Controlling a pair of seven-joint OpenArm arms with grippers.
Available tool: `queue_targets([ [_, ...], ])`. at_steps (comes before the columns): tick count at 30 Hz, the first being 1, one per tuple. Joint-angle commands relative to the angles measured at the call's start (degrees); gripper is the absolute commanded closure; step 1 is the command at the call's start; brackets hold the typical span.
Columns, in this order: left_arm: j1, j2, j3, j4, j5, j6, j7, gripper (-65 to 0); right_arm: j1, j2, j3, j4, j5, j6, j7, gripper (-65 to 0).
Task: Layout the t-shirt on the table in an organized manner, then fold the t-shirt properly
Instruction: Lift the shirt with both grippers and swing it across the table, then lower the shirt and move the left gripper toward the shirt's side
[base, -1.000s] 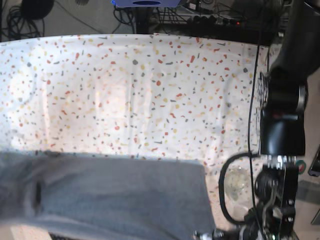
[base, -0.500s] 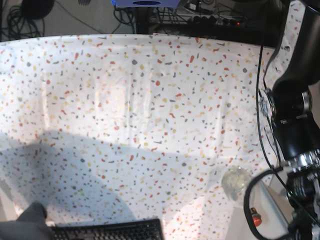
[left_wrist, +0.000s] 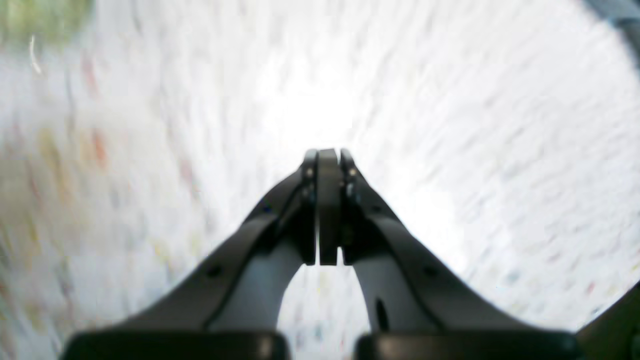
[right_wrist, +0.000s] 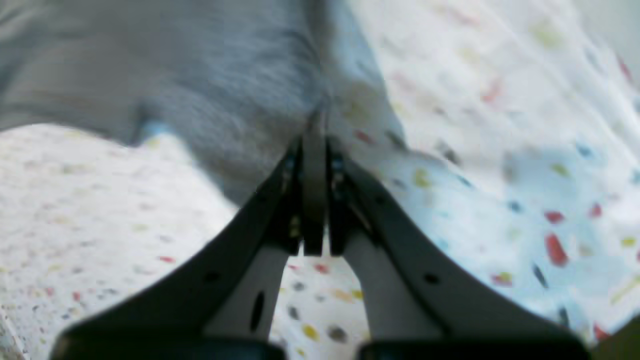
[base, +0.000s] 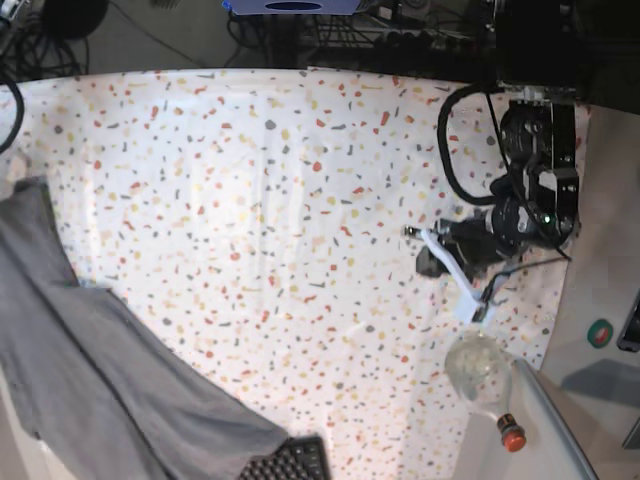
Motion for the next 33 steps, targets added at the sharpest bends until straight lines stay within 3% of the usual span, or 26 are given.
queue_targets([
  [1,0.71,-0.94,-0.33,0.65,-0.69,-0.28,-0.81,0.0,0.39,1.72,0.3,0.27,1.05,0.51,1.8,0.0],
  [5,4.49,-1.11,-0.42,0.65,-0.43,-0.28,-3.71,0.0,-1.54,2.6,0.3,-0.78,0.96,3.59,3.65,0.0],
  [13,0.53,-1.02,3.1,0.57,-0.34,-0.1,-5.65,0.0,-1.72,3.21,0.3,-1.92,0.87,3.94,3.47,0.0],
  [20,2.12,-2.87,-2.71,0.65,-0.34,-0.1,-5.65,0.0,-3.83,3.3,0.3,-3.77,-0.09,3.77,3.39,0.0],
  [23,2.82,-3.66,-6.22,0.57,-0.34,-0.1,-5.65,0.0,-1.1,2.95,0.91,-5.0,-2.64,2.27,-1.1,0.0],
  [24,3.79,-4.1,-8.16,0.57,-0.34,-0.1,-5.65,0.0,-0.49,2.95,0.91,-5.0,-2.91,0.43,-3.12,-2.4],
  [27,5.72,-5.07,-13.17,0.83,-0.34,-0.1,-5.65,0.0,-0.22,1.02,1.0,-2.27,-2.64,-4.41,-4.97,-30.2],
  [28,6.51,-5.42,-14.93,0.65,-0.34,-0.19,-5.65,0.0,-0.66,-0.22,1.53,0.8,-2.73,-5.64,-3.38,-35.7],
  [29,7.04,-5.68,-16.42,0.57,-0.34,-0.19,-5.65,0.0,-1.01,-2.06,1.88,4.32,-2.91,-6.61,-1.63,-37.2],
  [31,8.45,-5.86,-19.5,0.48,-0.34,-0.19,-5.74,0.0,-1.98,-5.75,0.39,11.35,-3.17,-7.13,0.92,-33.9],
  [33,9.94,-5.86,-22.22,0.57,-0.34,-0.28,-5.82,0.0,-0.66,-6.46,-8.58,15.4,-3.17,-7.13,2.07,-25.5],
])
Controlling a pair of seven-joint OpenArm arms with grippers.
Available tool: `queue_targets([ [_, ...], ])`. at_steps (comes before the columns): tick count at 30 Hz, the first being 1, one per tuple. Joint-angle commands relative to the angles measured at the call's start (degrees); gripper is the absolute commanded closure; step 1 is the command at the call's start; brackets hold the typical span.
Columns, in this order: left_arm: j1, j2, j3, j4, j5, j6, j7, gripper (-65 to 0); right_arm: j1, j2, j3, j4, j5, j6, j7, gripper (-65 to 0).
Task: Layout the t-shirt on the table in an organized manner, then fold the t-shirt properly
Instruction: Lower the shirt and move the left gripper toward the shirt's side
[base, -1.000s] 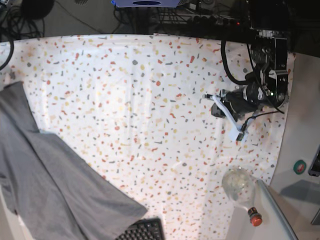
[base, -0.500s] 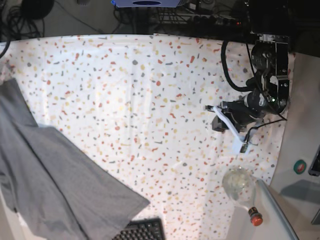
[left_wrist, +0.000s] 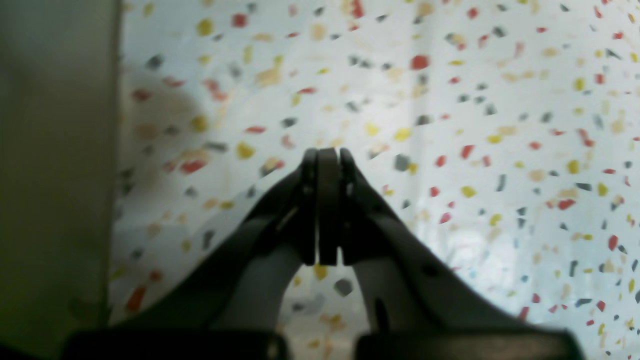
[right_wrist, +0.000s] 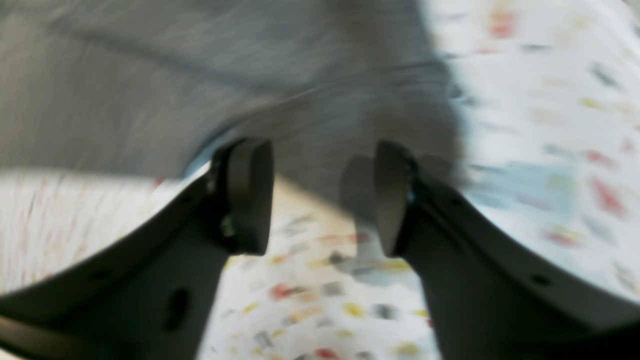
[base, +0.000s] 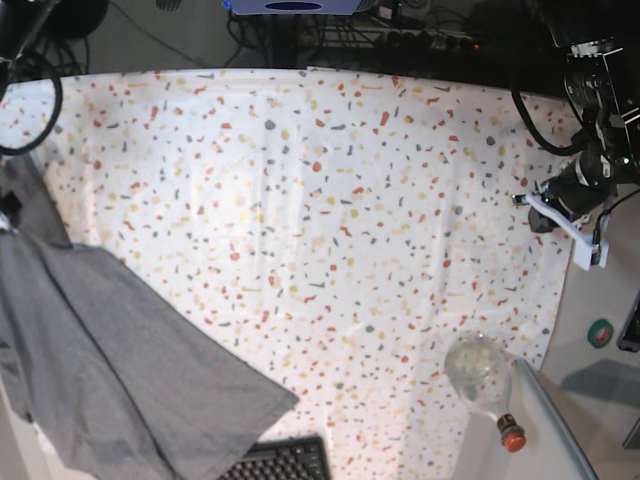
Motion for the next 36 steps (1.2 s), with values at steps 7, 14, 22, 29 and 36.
queue_targets([
  [7,3.1,-0.74,-2.17,1.46,-0.34,-0.28,-1.08,0.0,26.97,5.57,-33.88,-28.33,1.4,2.91,13.19,0.0],
  [14,5.64,-0.74,-2.17,1.29,-0.34,-0.28,-1.17,0.0,39.54,2.58,-41.09,-53.12,1.4,3.44,25.15,0.0],
  [22,5.29,-0.74,-1.9,1.38,-0.34,-0.28,-1.17,0.0,40.07,-1.55,-49.62,-57.43,1.4,3.44,29.81,0.0],
  [29,5.56,-0.74,-2.08,1.2,-0.34,-0.28,-1.17,0.0,39.98,-3.84,-54.72,-66.83,1.4,3.44,35.08,0.0],
  [36,5.56,-2.33,-1.73,1.2,-0.25,-0.28,-1.17,0.0,29.17,-5.95,-61.49,-46.17,1.49,5.55,21.11,0.0],
])
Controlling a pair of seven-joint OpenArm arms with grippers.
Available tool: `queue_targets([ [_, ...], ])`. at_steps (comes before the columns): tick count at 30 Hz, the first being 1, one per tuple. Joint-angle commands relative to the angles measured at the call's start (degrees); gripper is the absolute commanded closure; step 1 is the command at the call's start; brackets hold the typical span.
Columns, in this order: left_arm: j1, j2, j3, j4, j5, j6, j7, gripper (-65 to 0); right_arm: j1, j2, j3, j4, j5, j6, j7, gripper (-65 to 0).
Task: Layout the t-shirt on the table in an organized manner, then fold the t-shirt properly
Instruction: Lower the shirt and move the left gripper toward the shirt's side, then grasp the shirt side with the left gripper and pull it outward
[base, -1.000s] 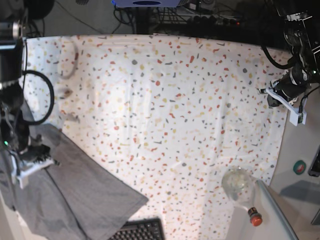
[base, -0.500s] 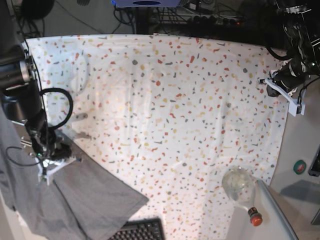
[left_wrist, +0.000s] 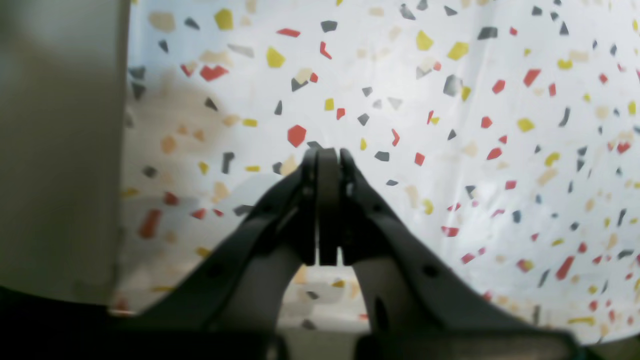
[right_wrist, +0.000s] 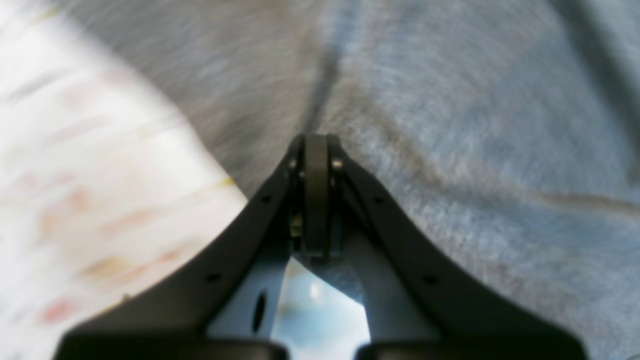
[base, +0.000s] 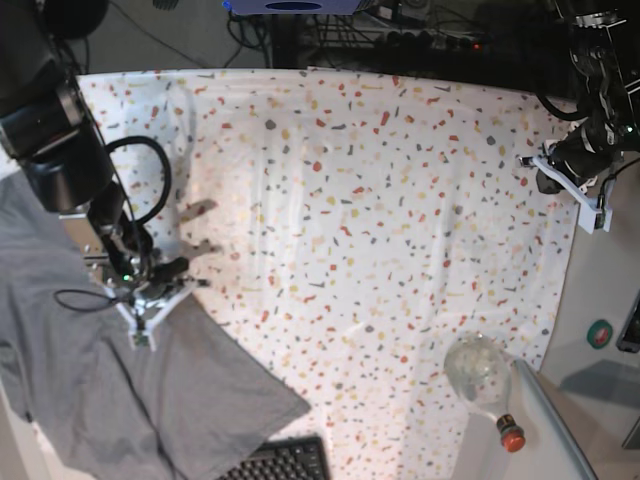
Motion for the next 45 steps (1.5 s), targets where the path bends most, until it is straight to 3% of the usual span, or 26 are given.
queue_targets([
  [1,-0.41,-0.95,-0.61,1.16,-0.45,-0.23,-0.99,0.0,-3.1,-1.2,-0.24,2.98,1.55,2.13,-8.72,0.0],
  [7,-0.32,-2.44,-0.35,0.72,-0.45,-0.23,-0.99,0.0,-15.15,-0.5,-0.42,19.16,1.55,1.52,-15.93,0.0],
  [17,-0.76,-1.56,0.35,0.81,-0.45,-0.23,-0.99,0.0,-33.78,6.27,-0.33,41.58,1.55,1.52,-19.62,0.0],
  [25,-5.25,-0.69,15.56,-6.05,-0.45,-0.15,-2.93,0.0,-34.31,7.41,2.4,48.79,1.46,1.52,-19.0,0.0],
  [30,-7.71,3.01,17.32,-11.33,-0.45,-0.06,-12.6,-28.8,-35.28,7.23,7.23,57.84,1.46,1.52,-19.0,0.0],
  [34,-12.98,4.85,18.29,-15.98,-0.45,-0.06,-13.21,-46.7,-35.37,7.15,10.4,59.86,1.46,1.52,-19.0,0.0],
  [36,-16.5,4.77,20.92,-18.71,-0.45,-0.06,-13.21,-50.4,-35.37,7.06,11.1,59.42,1.46,1.52,-19.09,0.0],
  [45,-29.86,5.82,31.03,-27.06,-0.45,0.12,-13.21,-49.9,-34.22,6.97,11.28,58.46,1.46,1.52,-19.09,0.0],
])
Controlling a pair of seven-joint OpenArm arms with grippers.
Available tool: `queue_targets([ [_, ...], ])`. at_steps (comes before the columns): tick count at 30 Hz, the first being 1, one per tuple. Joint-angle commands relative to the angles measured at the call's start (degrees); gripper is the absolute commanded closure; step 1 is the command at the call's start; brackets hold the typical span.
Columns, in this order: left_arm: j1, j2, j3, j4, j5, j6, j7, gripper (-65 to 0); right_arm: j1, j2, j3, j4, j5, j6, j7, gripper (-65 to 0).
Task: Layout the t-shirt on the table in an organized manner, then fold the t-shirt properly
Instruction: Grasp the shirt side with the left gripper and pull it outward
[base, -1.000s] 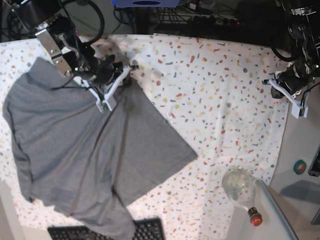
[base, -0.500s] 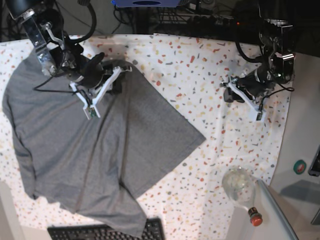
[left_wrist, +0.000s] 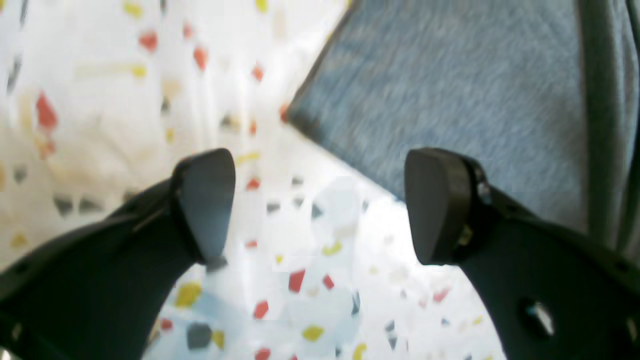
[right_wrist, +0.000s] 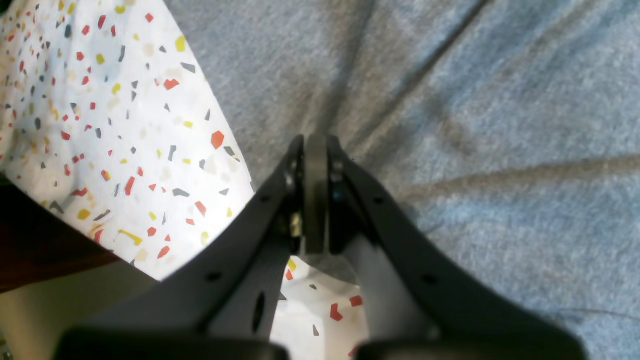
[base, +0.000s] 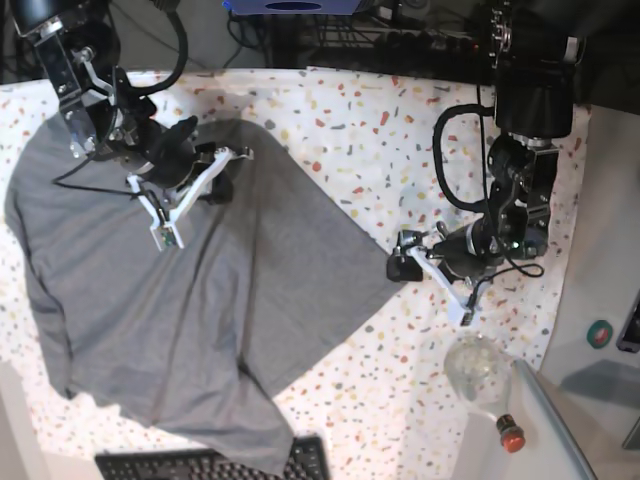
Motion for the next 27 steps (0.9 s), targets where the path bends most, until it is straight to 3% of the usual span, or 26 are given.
queue_targets([
  [1,-2.9,0.73,1.32,0.12,-0.86,-0.21,-1.11,-47.9,1.38,0.35,0.28,-0.15,0.06,0.4,1.13,0.0],
  [3,-6.15,1.43,4.57,-3.57,-0.86,-0.21,-1.28,-38.2,2.0,0.26,0.28,-1.55,0.15,0.4,1.13,0.0],
  [7,-11.95,3.28,13.36,-12.1,-0.86,-0.21,-6.91,-2.8,2.0,0.26,0.19,-1.91,0.15,0.4,1.13,0.0],
  [8,-12.83,3.46,15.38,-14.12,-0.86,-0.21,-8.75,0.0,2.0,0.26,0.19,-1.99,0.15,0.4,1.13,0.0],
  [13,-18.46,6.71,20.92,-28.54,-0.86,0.32,-12.36,0.0,1.74,0.26,0.37,-1.99,0.15,0.4,1.13,0.0],
  [18,-18.11,7.24,21.27,-31.96,-0.86,8.76,-13.76,0.0,1.47,0.26,0.37,-2.08,0.15,0.4,1.13,0.0],
  [21,-14.15,4.16,20.66,-26.43,-0.86,10.08,-9.9,0.0,1.21,0.35,0.37,-2.08,0.15,0.4,1.13,0.0],
  [27,-0.7,-1.99,20.39,-6.56,-1.3,19.57,-6.82,0.0,1.12,0.44,1.69,-2.08,0.15,0.4,1.13,0.0],
])
